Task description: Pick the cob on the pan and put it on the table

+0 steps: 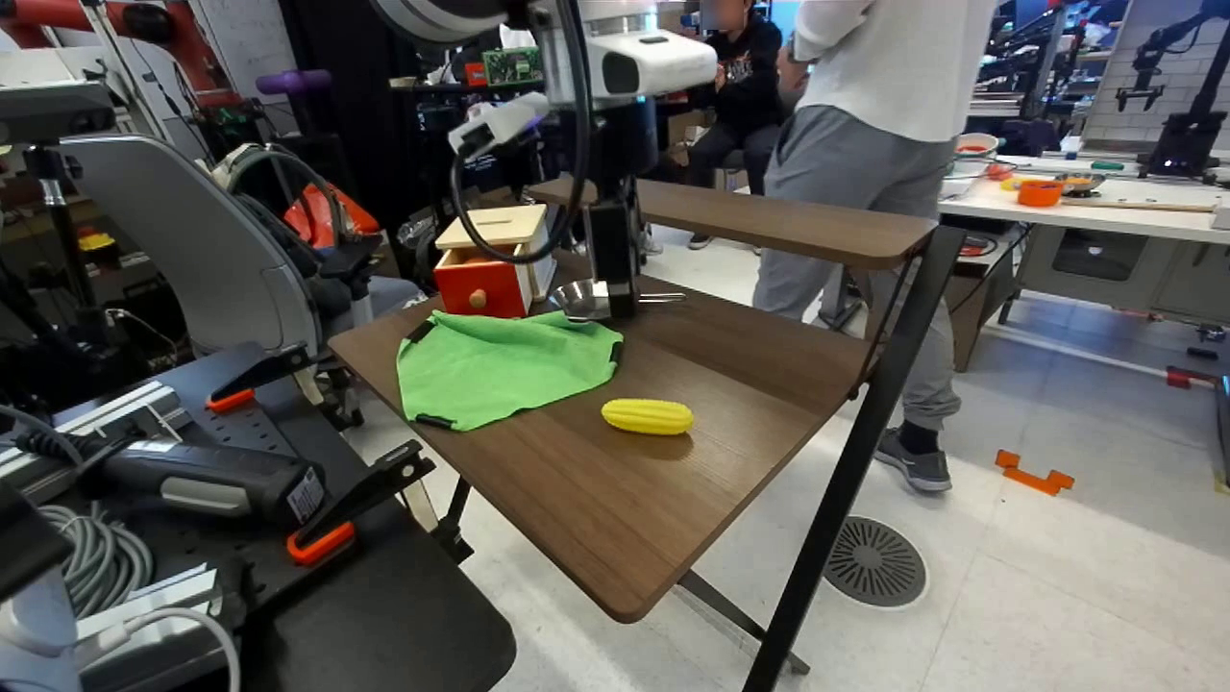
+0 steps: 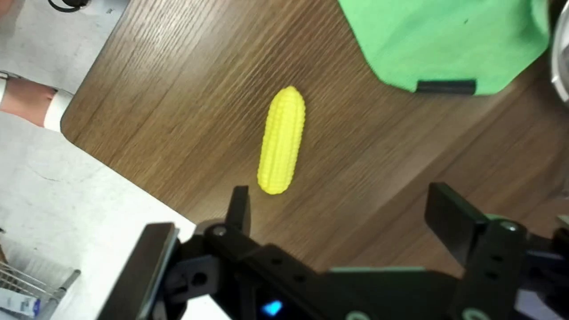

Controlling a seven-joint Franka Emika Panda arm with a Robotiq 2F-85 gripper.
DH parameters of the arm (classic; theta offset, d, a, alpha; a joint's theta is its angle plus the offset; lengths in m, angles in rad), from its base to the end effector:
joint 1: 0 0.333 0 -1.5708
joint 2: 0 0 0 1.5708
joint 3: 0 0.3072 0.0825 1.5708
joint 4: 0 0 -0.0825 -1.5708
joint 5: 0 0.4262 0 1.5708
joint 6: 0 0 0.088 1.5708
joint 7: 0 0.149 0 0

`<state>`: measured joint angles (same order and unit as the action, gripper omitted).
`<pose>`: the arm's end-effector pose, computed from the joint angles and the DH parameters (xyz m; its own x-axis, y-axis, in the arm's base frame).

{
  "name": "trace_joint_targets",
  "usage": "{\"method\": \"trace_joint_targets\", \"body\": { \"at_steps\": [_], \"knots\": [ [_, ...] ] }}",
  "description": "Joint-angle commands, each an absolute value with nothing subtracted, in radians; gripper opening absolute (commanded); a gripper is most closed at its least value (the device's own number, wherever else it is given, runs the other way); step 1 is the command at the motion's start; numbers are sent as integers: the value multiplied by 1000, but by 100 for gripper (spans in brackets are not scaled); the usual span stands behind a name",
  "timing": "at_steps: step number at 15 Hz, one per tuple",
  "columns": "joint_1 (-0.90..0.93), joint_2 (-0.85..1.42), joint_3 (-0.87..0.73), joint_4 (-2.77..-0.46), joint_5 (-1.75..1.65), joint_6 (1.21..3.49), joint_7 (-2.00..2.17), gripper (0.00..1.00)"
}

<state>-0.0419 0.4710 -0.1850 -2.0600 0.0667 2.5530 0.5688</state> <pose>0.6010 -0.1434 0.1254 0.6746 -0.7364 0.0514 -0.7379 -0.6746 0.0203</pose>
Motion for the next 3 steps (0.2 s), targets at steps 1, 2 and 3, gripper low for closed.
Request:
{"method": "trace_joint_targets", "body": {
  "at_steps": [1,2,3],
  "knots": [
    [-28,438,-179,-2090,75,2550,542,100],
    [-24,412,-168,-2116,75,2550,534,100],
    [-21,399,-163,-2132,75,2550,531,100]
  ]
}}
